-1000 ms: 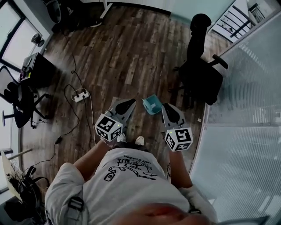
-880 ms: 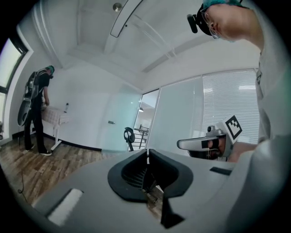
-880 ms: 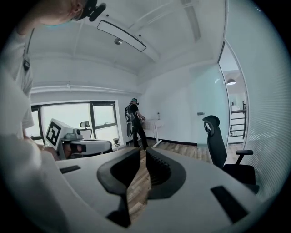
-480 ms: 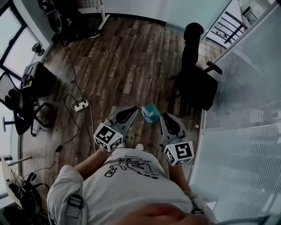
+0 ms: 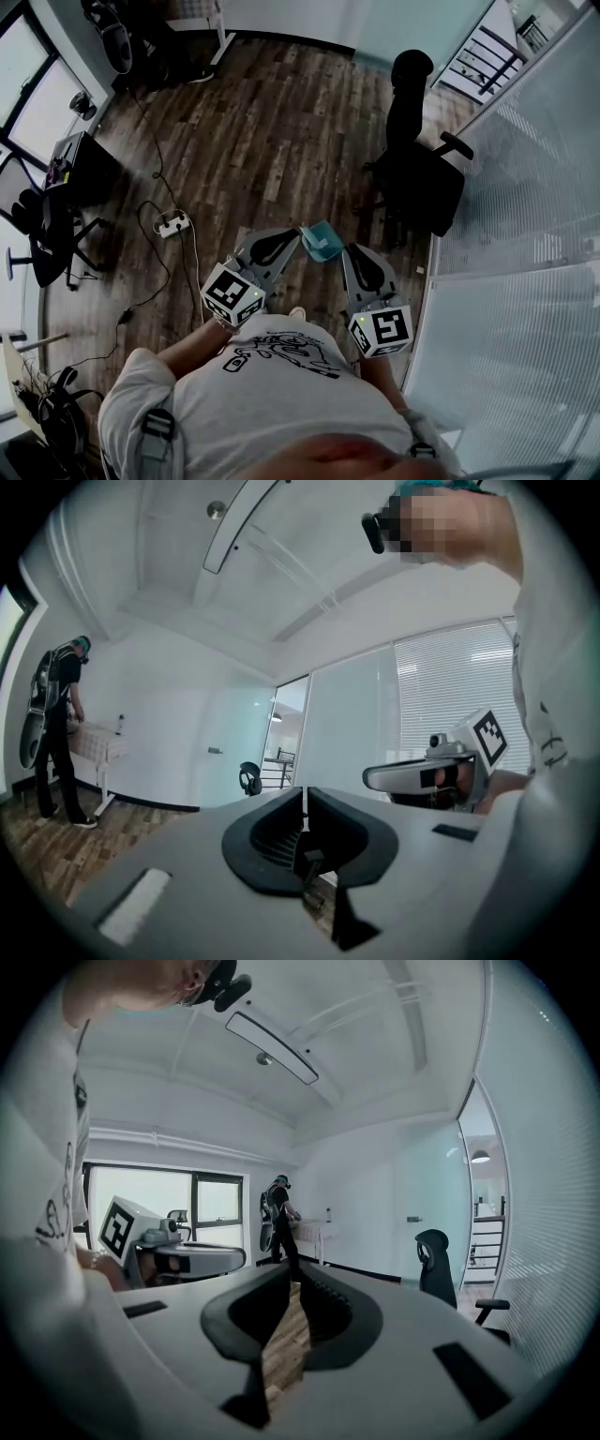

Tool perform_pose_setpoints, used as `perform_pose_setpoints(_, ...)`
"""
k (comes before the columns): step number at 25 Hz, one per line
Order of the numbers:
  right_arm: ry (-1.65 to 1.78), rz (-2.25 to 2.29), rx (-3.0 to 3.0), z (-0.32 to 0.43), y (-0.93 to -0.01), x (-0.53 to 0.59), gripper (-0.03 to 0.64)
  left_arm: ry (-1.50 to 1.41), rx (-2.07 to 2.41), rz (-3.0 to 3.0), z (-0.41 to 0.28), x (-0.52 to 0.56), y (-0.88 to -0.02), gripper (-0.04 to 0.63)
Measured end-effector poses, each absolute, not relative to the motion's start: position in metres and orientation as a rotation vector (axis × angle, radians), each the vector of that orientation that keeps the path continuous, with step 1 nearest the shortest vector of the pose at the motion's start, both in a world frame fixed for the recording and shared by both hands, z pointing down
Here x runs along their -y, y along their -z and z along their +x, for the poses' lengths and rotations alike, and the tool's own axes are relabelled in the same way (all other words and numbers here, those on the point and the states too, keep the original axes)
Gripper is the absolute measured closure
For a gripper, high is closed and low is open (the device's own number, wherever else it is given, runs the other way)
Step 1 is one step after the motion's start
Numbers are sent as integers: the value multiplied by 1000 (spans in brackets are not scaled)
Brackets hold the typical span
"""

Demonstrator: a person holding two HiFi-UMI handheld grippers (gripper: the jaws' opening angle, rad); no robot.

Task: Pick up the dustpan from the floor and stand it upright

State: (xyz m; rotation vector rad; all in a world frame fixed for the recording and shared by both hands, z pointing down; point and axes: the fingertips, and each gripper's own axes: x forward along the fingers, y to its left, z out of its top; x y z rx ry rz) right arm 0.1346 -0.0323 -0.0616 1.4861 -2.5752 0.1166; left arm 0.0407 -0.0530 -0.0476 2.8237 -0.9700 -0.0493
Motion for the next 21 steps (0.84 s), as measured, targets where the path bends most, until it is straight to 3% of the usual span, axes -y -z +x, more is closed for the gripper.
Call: perform_pose_setpoints(21,-46,1547,2557,153,72,44,586,63,1022,2833,47,62,50,581)
